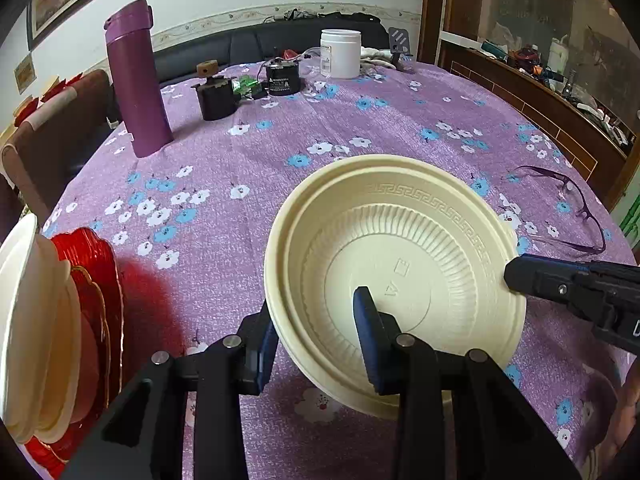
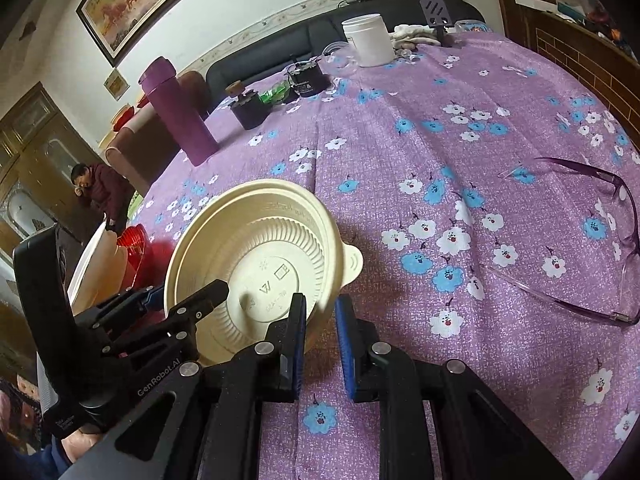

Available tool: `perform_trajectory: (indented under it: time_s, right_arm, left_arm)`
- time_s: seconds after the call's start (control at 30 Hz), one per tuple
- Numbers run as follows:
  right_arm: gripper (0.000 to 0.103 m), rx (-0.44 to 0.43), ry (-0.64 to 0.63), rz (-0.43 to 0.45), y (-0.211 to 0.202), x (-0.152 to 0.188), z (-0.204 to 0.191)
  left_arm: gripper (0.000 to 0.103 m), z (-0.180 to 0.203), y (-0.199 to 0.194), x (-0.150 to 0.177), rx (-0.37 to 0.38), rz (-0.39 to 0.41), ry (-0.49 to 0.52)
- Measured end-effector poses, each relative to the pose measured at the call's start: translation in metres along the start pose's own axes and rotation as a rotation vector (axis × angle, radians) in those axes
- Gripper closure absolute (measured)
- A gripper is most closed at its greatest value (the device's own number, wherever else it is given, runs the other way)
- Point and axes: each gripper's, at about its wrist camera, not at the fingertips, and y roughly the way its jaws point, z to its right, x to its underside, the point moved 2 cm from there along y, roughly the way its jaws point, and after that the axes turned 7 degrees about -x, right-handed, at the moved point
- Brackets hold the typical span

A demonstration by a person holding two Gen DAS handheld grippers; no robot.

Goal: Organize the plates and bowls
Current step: 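Carry the beige bowl with both grippers toward the stacked plates, then lower the beige bowl onto the stack and open both grippers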

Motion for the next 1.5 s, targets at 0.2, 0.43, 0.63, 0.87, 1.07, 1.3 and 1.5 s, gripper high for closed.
perform_trajectory:
  time_s: [0.2, 0.43, 0.63, 0.87, 1.07, 1.3, 1.5]
  right_arm:
    - [0.085, 0.000, -0.008, -0.006, 0.002, 0.001, -0.003]
    - [0.085, -0.007, -0.012, 0.006, -0.001, 0.000, -0.004]
    - [0.085, -0.010, -0.019, 0.019, -0.006, 0.000, -0.007]
    - [0.085, -0.019, -0.033, 0.030, -0.012, -0.001, -0.013]
    - [0.085, -0.035, -0.073, 0.048, -0.021, -0.009, -0.031]
    - [0.085, -0.074, -0.149, 0.075, -0.033, -0.024, -0.070]
    - [0.085, -0.138, -0.207, 0.064, -0.034, -0.037, -0.109]
  left_arm:
    - [0.068, -0.003, -0.003, -0.001, -0.008, 0.014, -0.002]
    - [0.068, -0.003, -0.007, -0.001, -0.019, 0.030, 0.005]
    - [0.068, -0.003, -0.012, -0.002, -0.022, 0.040, 0.009]
    - [0.068, -0.009, -0.024, -0.005, -0.027, 0.065, 0.004]
    - [0.068, -0.023, -0.045, -0.011, -0.041, 0.108, -0.023]
    - [0.068, -0.056, -0.077, -0.018, -0.058, 0.153, -0.070]
    - [0.067, -0.097, -0.109, -0.020, -0.093, 0.204, -0.123]
